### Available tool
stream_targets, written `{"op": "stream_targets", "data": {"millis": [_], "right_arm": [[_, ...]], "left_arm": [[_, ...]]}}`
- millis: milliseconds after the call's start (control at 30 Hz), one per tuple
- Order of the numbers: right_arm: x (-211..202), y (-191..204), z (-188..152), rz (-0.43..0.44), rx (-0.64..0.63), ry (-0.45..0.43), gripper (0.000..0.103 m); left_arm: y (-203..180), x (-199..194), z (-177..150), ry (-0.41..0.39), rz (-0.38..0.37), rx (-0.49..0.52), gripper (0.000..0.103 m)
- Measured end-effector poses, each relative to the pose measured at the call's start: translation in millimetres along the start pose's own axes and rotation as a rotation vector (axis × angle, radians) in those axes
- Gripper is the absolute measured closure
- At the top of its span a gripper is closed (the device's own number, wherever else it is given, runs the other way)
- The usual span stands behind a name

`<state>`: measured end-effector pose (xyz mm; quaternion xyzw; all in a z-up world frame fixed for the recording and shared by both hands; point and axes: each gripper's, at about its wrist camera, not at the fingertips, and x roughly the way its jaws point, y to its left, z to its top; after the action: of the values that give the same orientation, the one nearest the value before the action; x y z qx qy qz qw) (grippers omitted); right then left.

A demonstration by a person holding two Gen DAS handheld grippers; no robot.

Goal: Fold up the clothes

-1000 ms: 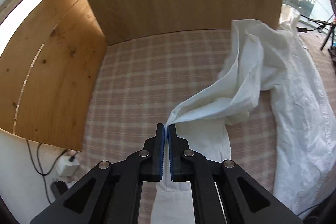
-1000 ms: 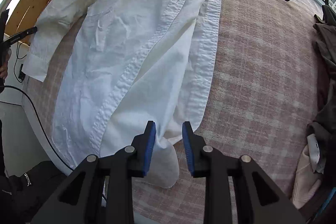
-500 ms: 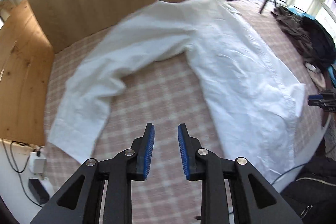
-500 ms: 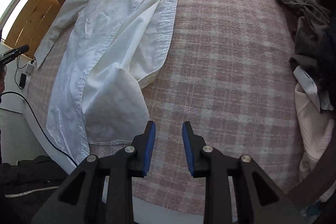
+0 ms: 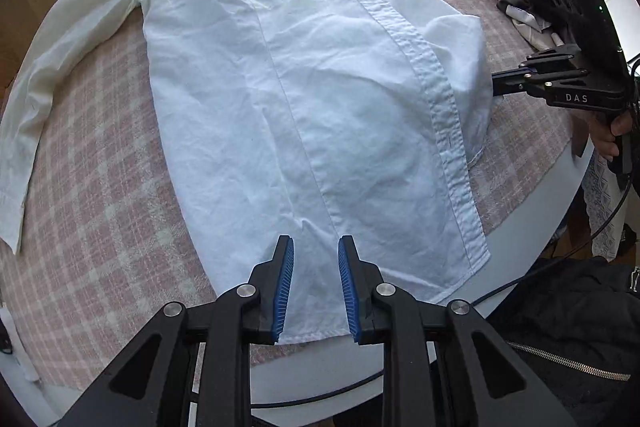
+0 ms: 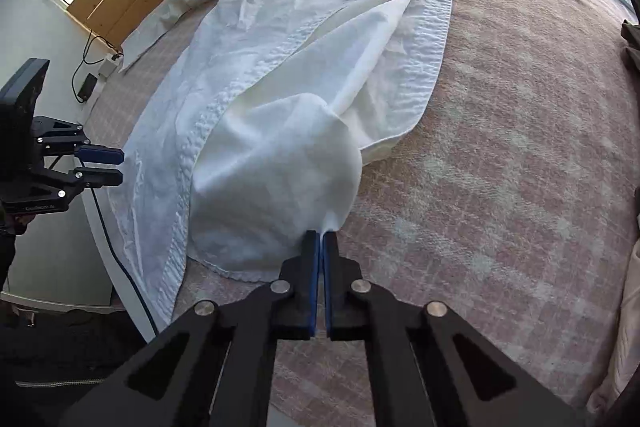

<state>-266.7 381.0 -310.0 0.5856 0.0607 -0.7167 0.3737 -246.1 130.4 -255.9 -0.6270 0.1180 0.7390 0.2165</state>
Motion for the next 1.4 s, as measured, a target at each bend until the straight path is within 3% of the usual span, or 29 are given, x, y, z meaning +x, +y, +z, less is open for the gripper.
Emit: {"op": "stream_targets", "data": {"millis": [167,233,300,433,500,567,667,767,933,967,1000,1033,1133,1200,1233,1333,1400], "right_arm": [[-35.5,16.8,-10.0,0.139,-0.009,-0.022,0.101],[-62.8,26.6,-15.3,0.256,0.013,-0.083,0.101],[-79.8,32.1,-18.6,0.296,0.015,-0.136,0.101],[-61.3,21.8,-23.2,0.272,0.086,-0.077,0.101],[-44.9,1.0,-27.7,0.324,0.215,-0.030,0.101],[-38.3,-5.7,-26.0,0.389,0.299,-0.043,0.101],[-40.9,-7.5,-20.5,0.451,0.356,-0.077,0.101],[-51.8,-2.3,-10.9,0.447,0.338,-0.091,0.101],[-65.1,5.0,1.4,0.445,0.295,-0.095,0.101],[-67.7,7.2,2.5,0.443,0.281,-0.092,0.101],[-70.0,10.0,3.7,0.439,0.267,-0.090,0.101],[-72.5,12.1,4.3,0.428,0.249,-0.086,0.101],[-80.9,8.6,4.5,0.324,0.225,-0.086,0.095],[-83.1,-4.8,0.9,0.237,0.251,-0.107,0.075],[-80.0,-12.3,-1.2,0.189,0.264,-0.111,0.071],[-55.1,-28.6,-3.0,0.114,0.286,-0.087,0.071],[-35.1,-26.7,-0.3,0.053,0.224,-0.067,0.071]], "left_arm": [[-3.3,-10.9,3.9,-0.017,0.034,-0.007,0.081],[-9.3,-16.5,7.5,-0.029,0.041,0.008,0.081],[-19.3,-20.1,12.9,-0.039,0.018,0.024,0.080],[-51.6,-22.8,27.2,-0.064,-0.036,0.078,0.079],[-75.7,-24.3,34.6,-0.095,-0.070,0.131,0.071],[-99.9,-23.6,39.9,-0.125,-0.083,0.195,0.064],[-126.9,-21.2,45.2,-0.168,-0.059,0.270,0.063],[-135.7,-20.0,55.1,-0.209,-0.066,0.271,0.062],[-150.0,-11.6,69.2,-0.297,-0.016,0.288,0.061],[-147.7,-9.2,72.9,-0.298,-0.028,0.273,0.073],[-142.0,-7.8,76.4,-0.286,-0.046,0.250,0.102],[-134.8,-7.1,79.7,-0.273,-0.064,0.223,0.101],[-108.5,-20.1,79.2,-0.272,-0.053,0.185,0.102],[-89.4,-36.6,76.0,-0.289,-0.023,0.168,0.102],[-79.2,-44.2,74.9,-0.300,-0.010,0.154,0.102],[-55.9,-61.8,75.8,-0.314,0.014,0.123,0.102],[-46.0,-70.7,78.0,-0.318,0.054,0.121,0.102]]}}
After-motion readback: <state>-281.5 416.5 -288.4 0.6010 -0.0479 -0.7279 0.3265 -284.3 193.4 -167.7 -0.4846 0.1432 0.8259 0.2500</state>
